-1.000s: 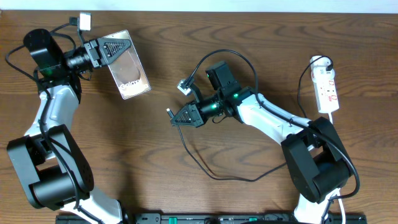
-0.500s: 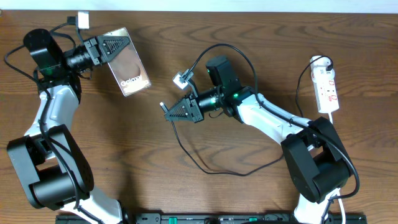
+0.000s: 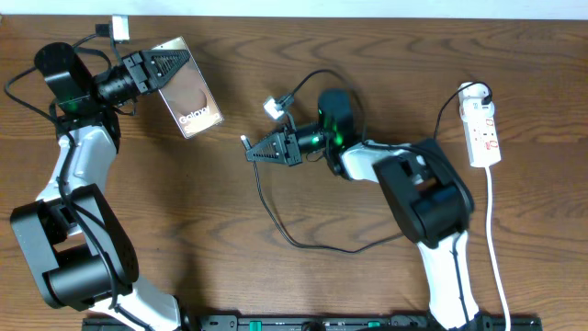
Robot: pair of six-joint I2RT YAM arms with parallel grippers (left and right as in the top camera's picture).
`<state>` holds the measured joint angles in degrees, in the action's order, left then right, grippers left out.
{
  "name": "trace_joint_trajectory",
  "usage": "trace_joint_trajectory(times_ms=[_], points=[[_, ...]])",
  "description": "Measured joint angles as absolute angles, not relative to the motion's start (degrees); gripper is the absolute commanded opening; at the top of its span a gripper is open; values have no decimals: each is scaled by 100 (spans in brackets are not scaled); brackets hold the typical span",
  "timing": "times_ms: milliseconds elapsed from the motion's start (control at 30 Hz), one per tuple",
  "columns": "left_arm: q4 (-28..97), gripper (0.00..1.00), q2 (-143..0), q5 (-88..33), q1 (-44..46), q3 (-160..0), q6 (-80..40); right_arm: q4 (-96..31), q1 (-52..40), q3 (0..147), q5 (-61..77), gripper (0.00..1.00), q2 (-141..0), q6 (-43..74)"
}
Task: Plug charger to phone and switch on socket
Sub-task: 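Lift the cable plug with the right gripper toward the phone's bottom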
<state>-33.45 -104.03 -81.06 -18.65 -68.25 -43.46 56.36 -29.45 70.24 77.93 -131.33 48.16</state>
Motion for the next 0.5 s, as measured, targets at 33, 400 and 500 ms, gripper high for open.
trace_joint_trajectory(times_ms=[33,400,500], points=[[-3345,7,-10403,-8106,-1865,-6825,-4346,6191,-2943,7017,7843,1,-13284,5227],[-3345,7,-10403,-8106,-1865,-6825,-4346,7328,-3135,7013,8097,1,-13397,7065],[-3345,7,-10403,-8108,-1855,-6825,-4346,7373,-3223,7013,8121,1,-13397,7196]])
